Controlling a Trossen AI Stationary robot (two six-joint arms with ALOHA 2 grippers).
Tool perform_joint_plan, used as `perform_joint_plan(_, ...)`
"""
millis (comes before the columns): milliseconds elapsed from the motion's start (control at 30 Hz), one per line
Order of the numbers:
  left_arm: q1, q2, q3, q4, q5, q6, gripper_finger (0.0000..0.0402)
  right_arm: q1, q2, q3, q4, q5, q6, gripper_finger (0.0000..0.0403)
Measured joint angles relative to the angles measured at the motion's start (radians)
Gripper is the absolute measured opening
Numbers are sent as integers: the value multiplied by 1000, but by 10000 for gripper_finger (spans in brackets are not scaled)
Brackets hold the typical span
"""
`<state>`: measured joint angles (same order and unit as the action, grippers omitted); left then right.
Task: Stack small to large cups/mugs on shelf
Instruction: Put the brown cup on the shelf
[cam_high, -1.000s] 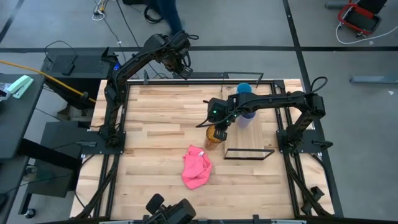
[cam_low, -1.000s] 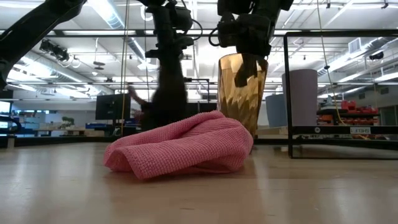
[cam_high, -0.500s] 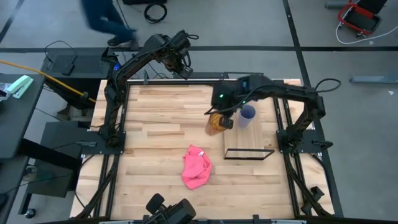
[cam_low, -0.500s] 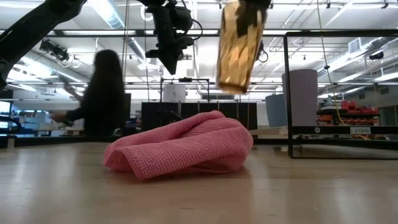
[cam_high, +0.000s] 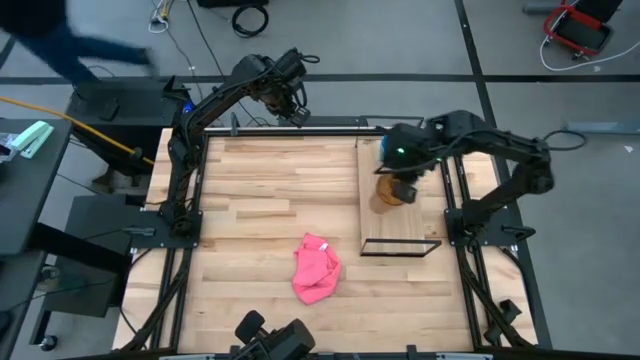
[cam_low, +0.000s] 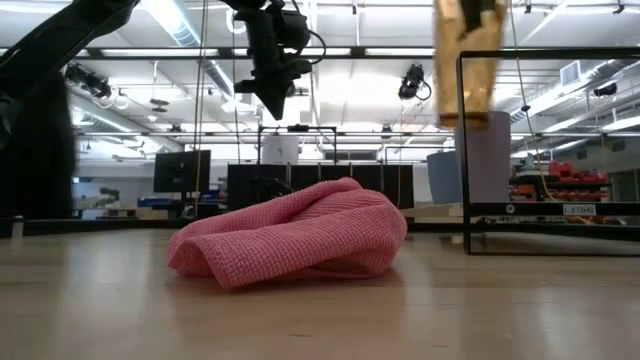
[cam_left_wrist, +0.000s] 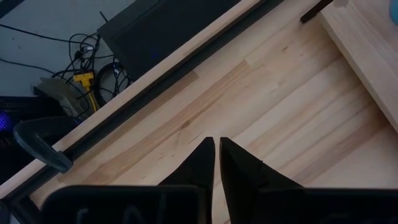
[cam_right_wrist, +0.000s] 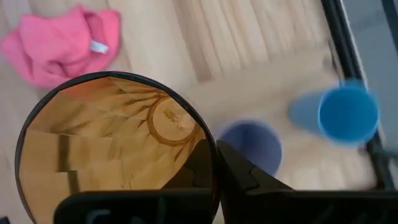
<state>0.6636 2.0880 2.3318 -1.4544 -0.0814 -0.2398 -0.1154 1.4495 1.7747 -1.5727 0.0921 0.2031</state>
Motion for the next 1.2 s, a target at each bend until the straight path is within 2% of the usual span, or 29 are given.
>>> perform_joint_plan(133, 0, 0, 0, 4, 0, 0, 33, 17, -144, -188, -6, -13, 78, 7)
perform_joint_plan(267, 0, 0, 0, 8, 0, 0, 27, 50, -204, -275, 31, -15, 145, 7)
perform_joint_plan(467, 0, 0, 0, 43, 0, 16, 24, 118, -204, -358, 38, -8, 180, 7)
perform_joint_plan(600, 0, 0, 0, 43, 0, 16, 30, 142, -203, -433, 123, -21, 181, 7)
perform_joint_plan(867, 0, 0, 0, 44, 0, 17, 30, 151, -204, -525, 189, -43, 180, 7)
perform_joint_plan(1200, 0, 0, 0, 44, 0, 18, 29, 151, -201, -542, 230, -56, 177, 7)
